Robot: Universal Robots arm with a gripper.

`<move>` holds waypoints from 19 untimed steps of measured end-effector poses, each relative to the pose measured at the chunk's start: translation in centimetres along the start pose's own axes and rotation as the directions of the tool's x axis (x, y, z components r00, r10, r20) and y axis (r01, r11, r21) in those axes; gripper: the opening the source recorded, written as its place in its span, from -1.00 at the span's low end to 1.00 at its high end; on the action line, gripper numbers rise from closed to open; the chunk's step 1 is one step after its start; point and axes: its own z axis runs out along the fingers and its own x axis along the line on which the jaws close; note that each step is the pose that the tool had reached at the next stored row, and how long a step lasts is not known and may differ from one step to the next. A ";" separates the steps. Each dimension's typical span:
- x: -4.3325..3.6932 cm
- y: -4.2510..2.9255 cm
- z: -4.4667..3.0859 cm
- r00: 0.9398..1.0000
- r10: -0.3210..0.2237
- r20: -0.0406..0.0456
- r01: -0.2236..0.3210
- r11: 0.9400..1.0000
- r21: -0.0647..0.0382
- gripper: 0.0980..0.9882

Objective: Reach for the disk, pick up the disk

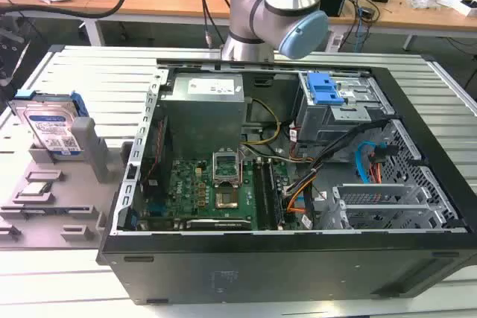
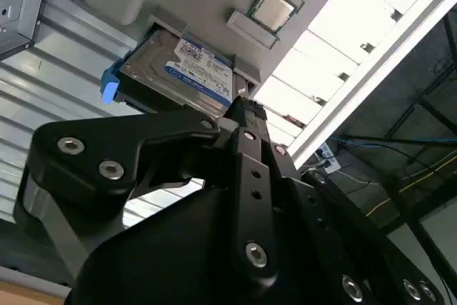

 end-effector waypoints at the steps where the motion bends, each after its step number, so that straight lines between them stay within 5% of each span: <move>1: 0.00 0.00 0.00 1.000 -0.001 0.000 0.001 1.000 0.000 -0.98; 6: 0.00 0.00 0.00 0.994 -0.112 -0.004 0.112 0.994 0.000 -0.98; 11: 0.00 0.00 0.00 0.977 -0.215 -0.008 0.215 0.977 -0.001 -0.98; 13: 0.00 0.00 0.00 0.960 -0.281 -0.011 0.281 0.960 -0.001 -0.98; 14: 0.00 0.00 0.00 0.946 -0.323 -0.012 0.323 0.947 -0.002 -0.98; 16: 0.00 0.00 0.00 0.937 -0.350 -0.013 0.350 0.937 -0.002 -0.98; 19: 0.00 0.00 0.00 0.914 -0.405 -0.015 0.405 0.915 -0.003 -0.98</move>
